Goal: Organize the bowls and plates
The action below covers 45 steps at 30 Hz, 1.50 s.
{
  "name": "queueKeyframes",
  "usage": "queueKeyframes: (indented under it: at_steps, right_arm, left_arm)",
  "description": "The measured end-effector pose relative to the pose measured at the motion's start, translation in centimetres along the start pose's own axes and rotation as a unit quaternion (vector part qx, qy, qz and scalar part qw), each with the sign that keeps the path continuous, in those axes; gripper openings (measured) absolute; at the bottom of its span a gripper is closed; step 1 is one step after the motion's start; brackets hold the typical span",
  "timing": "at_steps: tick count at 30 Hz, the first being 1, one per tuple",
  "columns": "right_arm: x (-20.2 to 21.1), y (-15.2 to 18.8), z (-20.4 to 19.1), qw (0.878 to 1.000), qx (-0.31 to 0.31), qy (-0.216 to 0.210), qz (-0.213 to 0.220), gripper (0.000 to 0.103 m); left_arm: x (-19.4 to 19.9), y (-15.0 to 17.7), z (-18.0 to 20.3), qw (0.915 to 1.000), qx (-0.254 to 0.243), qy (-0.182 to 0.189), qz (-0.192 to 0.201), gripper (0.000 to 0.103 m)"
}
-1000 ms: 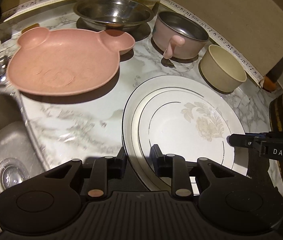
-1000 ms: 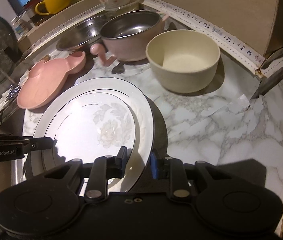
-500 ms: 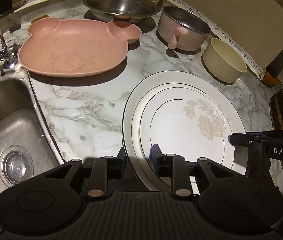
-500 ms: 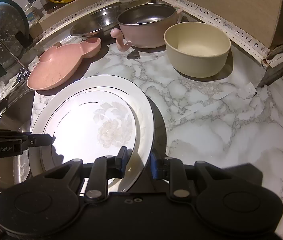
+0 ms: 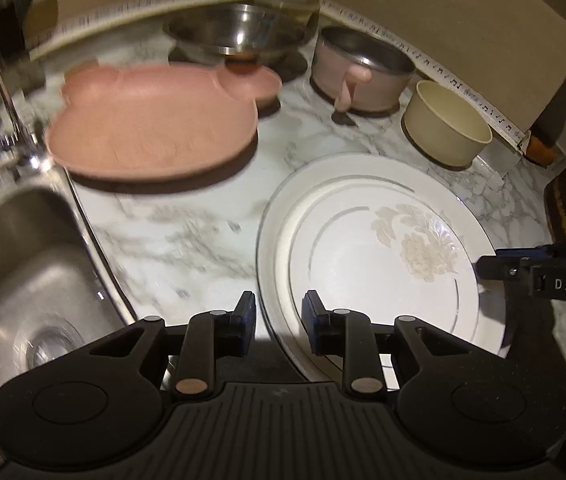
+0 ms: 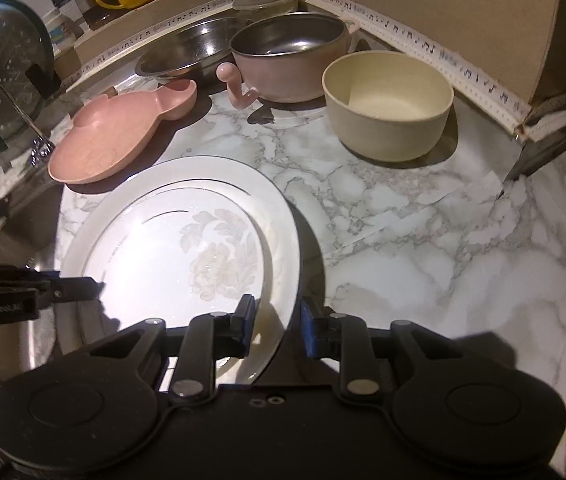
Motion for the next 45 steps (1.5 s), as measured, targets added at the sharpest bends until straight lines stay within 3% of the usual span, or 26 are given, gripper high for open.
queueKeyframes:
  at_steps: [4,12,27,29,33,38,45]
  right_arm:
    - [0.4,-0.3,0.5,1.0,0.005,0.02,0.002,0.029]
    - [2.0,-1.8,0.5,1.0,0.007,0.018,0.023,0.031]
    - [2.1,-6.7,-5.8,0.995,0.056,-0.044,0.067,0.048]
    - [1.7,-7.3,-6.7,0.994,0.065,-0.05,0.07,0.05]
    - [0.4,-8.2,-8.1,0.993,0.077,-0.055,0.068,0.056]
    - [-1.6,-9.1,-9.2,0.994,0.077,-0.062,0.054,0.059]
    - [-3.6,-10.4,-10.6,0.994,0.076,-0.059,0.048,0.069]
  left_arm:
    - [0.7,-0.7,-0.7,0.9999,0.008,0.0,0.011,0.025]
    - [2.1,-2.3,-1.7,0.9992,0.014,0.0,0.039,0.025]
    - [3.4,-5.6,-3.0,0.9963,0.016,-0.013,0.084,0.027]
    - [3.3,-5.9,-3.6,0.996,0.022,-0.016,0.085,0.033]
    - [3.3,-6.4,-5.1,0.9935,0.044,-0.018,0.103,0.075]
    - [2.6,-7.2,-6.8,0.9932,0.04,-0.034,0.104,0.076]
    - [0.7,-7.8,-10.0,0.9943,0.066,-0.014,0.082,0.078]
Point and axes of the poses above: each gripper's, at about its wrist camera, not at the fingertips, and x roughly against the way its jaws point, z to its right, y to its underside, the point moved 6 cm from there along -x, roughly the way its jaws point, and after that the axes turned 9 degrees about -y, right-handed, at the moved point
